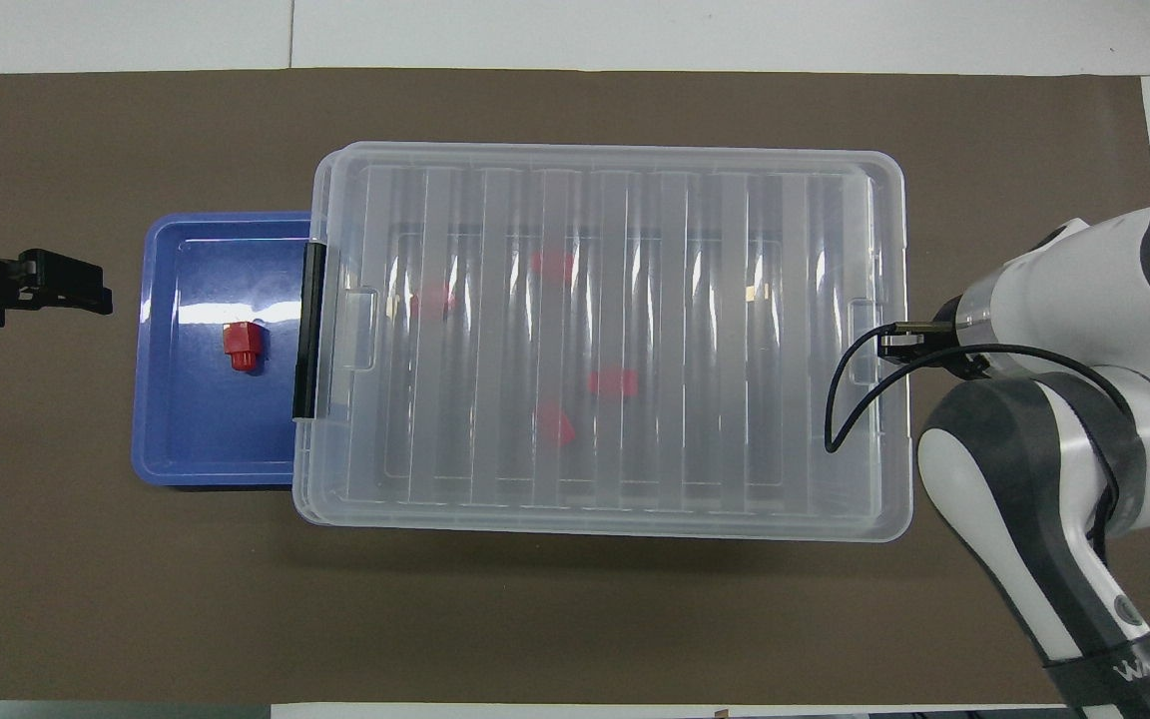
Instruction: Place red block in blue tray from box
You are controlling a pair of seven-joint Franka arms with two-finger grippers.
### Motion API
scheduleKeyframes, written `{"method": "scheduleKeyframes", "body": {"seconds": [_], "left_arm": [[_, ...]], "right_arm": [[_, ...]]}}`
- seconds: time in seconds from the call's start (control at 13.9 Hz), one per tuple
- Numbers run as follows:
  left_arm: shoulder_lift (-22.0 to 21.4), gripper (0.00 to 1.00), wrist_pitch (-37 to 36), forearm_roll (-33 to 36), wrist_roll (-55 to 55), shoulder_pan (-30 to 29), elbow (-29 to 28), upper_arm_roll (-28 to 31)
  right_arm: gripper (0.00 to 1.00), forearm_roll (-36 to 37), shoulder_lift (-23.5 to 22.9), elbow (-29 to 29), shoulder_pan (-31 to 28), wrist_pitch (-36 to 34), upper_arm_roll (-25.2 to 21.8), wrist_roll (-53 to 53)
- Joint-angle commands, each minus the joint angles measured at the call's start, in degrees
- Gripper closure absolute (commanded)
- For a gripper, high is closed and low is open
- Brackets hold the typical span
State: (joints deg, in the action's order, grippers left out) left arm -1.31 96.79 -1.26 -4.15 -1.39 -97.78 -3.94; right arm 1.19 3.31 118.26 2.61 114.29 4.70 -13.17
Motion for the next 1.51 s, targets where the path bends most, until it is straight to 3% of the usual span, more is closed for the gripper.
{"method": "scheduleKeyframes", "body": {"seconds": [0.0,0.29,0.72,0.94,1.3,1.37,1.44], "left_arm": [[-1.24,0.0,-0.2,1.08,-0.15,-0.45,-0.84,-0.37],[-1.24,0.0,-0.2,1.08,-0.15,-0.45,-0.84,-0.37],[-1.24,0.0,-0.2,1.08,-0.15,-0.45,-0.84,-0.37],[-1.24,0.0,-0.2,1.08,-0.15,-0.45,-0.84,-0.37],[-1.24,0.0,-0.2,1.08,-0.15,-0.45,-0.84,-0.37],[-1.24,0.0,-0.2,1.08,-0.07,-0.45,-0.84,-0.37],[-1.24,0.0,-0.2,1.08,-0.07,-0.45,-0.84,-0.37]], "right_arm": [[1.0,-1.54,0.03,1.79,-0.42,1.82,0.83,-0.99],[1.0,-1.54,-0.14,-0.57,-0.68,-1.16,0.75,0.41],[1.0,-1.1,-0.49,-12.33,-0.68,-14.24,-2.67,4.37],[1.0,-1.36,-3.29,-23.04,-1.46,-25.39,-5.4,5.17],[1.0,-1.37,-3.57,-27.46,-2.44,-29.72,-5.67,5.61],[0.73,-1.45,-4.09,-27.47,-2.52,-29.91,-5.67,5.69],[0.01,-1.45,-4.01,-27.39,-2.53,-29.91,-5.67,6.3]]}}
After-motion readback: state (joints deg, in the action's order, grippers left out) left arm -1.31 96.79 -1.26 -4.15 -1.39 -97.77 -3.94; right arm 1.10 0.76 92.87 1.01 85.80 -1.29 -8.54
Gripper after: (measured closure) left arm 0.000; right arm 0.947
